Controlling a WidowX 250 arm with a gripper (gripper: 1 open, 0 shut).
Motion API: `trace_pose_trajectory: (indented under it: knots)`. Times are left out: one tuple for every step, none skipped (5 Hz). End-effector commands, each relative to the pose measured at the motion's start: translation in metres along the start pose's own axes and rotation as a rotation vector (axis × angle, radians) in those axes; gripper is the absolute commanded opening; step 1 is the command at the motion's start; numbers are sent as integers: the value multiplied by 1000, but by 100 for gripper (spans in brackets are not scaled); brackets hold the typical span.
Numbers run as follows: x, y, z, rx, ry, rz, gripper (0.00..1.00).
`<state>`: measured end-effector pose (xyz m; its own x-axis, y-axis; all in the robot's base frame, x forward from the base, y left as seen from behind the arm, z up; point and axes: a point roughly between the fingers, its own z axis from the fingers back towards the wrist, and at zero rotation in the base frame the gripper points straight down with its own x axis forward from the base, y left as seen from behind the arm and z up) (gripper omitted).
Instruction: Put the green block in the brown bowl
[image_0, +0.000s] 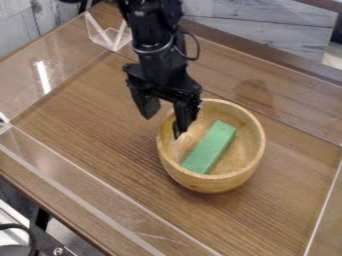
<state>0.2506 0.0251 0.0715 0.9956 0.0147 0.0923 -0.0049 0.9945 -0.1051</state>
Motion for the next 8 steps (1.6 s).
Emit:
trace_pose_trajectory:
  knots:
    - [7, 5, 4, 6, -37, 13, 100]
    - [7, 7, -1, 5, -34, 22, 100]
    - [8, 11, -3, 2, -32, 33, 100]
    - [9, 14, -5, -2, -29, 43, 100]
    - [10, 17, -7, -7, -25, 53, 100]
    - [10, 19, -10, -10, -21, 61, 100]
    - [10, 21, -13, -14, -16, 68, 100]
    - [10, 22, -16, -17, -9, 73, 0]
